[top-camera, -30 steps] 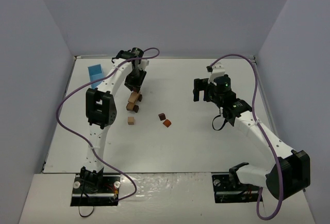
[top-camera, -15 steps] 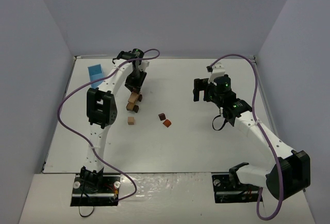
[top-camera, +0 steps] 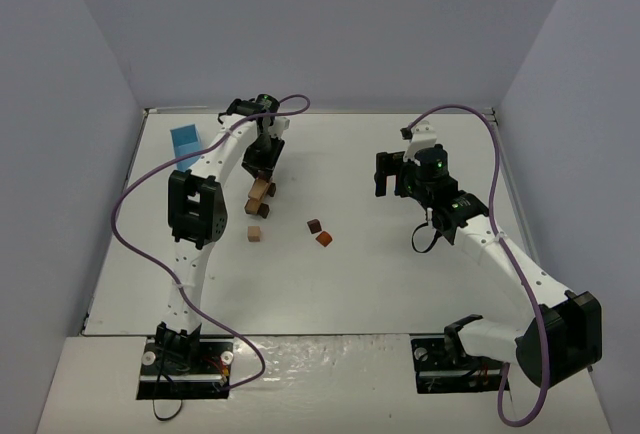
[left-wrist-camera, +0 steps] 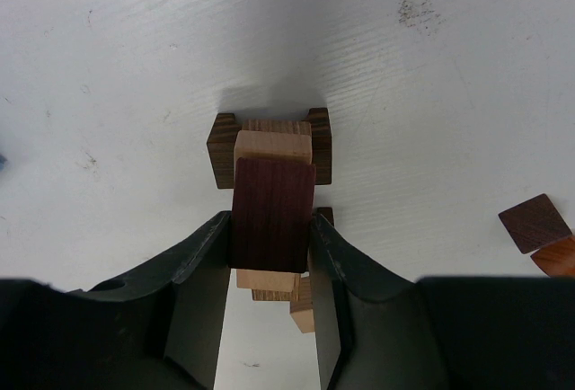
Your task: Build the wood block tower
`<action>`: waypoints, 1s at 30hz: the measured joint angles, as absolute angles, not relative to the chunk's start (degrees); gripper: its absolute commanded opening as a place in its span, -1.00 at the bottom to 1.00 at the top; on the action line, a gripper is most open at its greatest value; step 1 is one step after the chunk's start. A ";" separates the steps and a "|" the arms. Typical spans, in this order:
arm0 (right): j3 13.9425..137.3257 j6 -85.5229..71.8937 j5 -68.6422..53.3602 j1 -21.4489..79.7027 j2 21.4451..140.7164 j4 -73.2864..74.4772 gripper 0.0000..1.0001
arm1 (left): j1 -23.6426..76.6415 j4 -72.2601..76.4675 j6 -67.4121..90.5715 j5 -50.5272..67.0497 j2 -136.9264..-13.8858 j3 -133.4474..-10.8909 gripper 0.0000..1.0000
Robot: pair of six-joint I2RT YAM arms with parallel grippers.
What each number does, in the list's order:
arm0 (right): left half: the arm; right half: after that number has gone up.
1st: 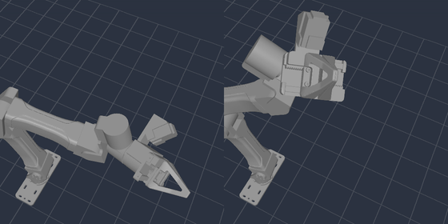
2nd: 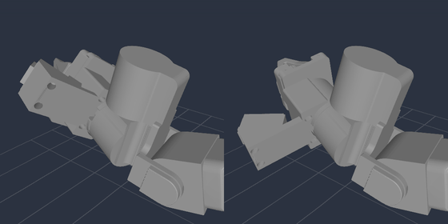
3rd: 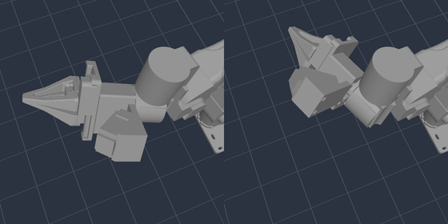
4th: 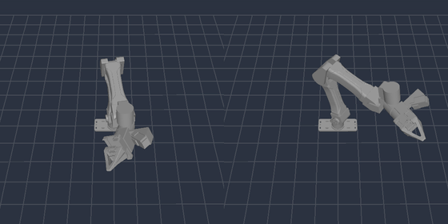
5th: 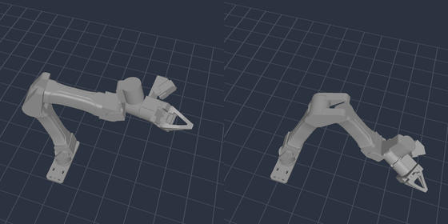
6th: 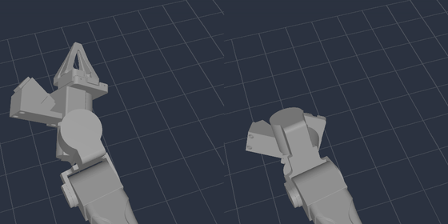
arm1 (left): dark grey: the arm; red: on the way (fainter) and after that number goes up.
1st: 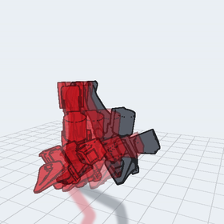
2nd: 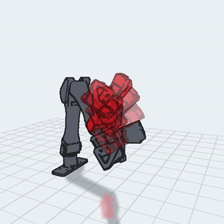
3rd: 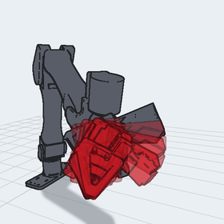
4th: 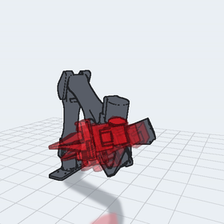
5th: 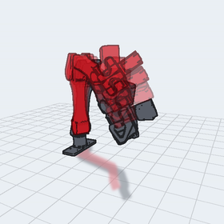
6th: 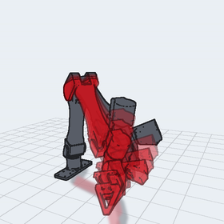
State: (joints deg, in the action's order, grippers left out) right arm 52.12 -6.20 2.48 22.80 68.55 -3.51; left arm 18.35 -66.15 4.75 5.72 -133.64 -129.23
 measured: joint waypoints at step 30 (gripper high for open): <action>51.34 -7.46 2.01 22.79 64.60 -3.70 1.00 | 18.35 -63.04 13.14 2.98 -113.02 -112.74 0.41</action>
State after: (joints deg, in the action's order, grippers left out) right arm 51.34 -7.46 2.01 22.79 64.60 -3.70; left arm 18.35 -63.04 13.14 2.98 -113.02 -112.74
